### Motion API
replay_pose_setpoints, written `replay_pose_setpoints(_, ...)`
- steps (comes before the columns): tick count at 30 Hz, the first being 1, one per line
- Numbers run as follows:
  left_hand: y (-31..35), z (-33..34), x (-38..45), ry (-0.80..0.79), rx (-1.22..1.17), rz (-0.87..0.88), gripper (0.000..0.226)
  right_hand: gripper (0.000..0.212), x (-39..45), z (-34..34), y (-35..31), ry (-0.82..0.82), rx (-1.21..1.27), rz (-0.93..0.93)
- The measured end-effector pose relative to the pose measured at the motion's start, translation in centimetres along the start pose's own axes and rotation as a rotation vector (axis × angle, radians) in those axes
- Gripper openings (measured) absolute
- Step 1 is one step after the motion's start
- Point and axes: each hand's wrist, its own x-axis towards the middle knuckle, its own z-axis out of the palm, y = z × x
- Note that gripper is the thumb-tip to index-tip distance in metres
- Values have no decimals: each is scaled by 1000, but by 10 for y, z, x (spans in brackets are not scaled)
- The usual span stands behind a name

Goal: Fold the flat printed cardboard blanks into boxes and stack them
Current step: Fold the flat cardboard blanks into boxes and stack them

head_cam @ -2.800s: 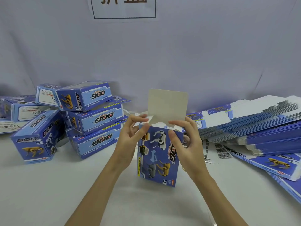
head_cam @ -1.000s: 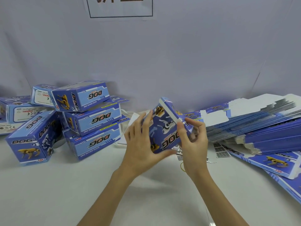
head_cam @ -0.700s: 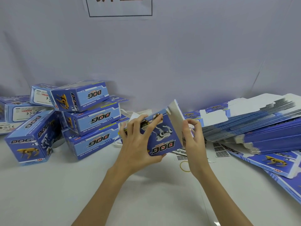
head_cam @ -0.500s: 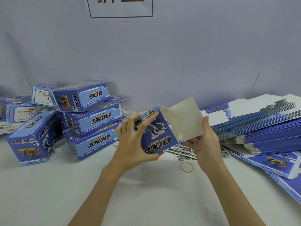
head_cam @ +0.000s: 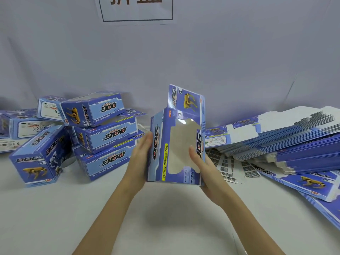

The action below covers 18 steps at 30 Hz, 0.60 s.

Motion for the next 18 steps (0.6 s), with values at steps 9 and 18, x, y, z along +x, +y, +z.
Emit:
replay_pose_setpoints(9,-6,3,1,-1,88,117,72,83,-1,-4,5,-124,-316,-132)
replay_pose_setpoints(18,-5,-8,9,65,-28,77,70,79,7,-4,10,22,-354,-265)
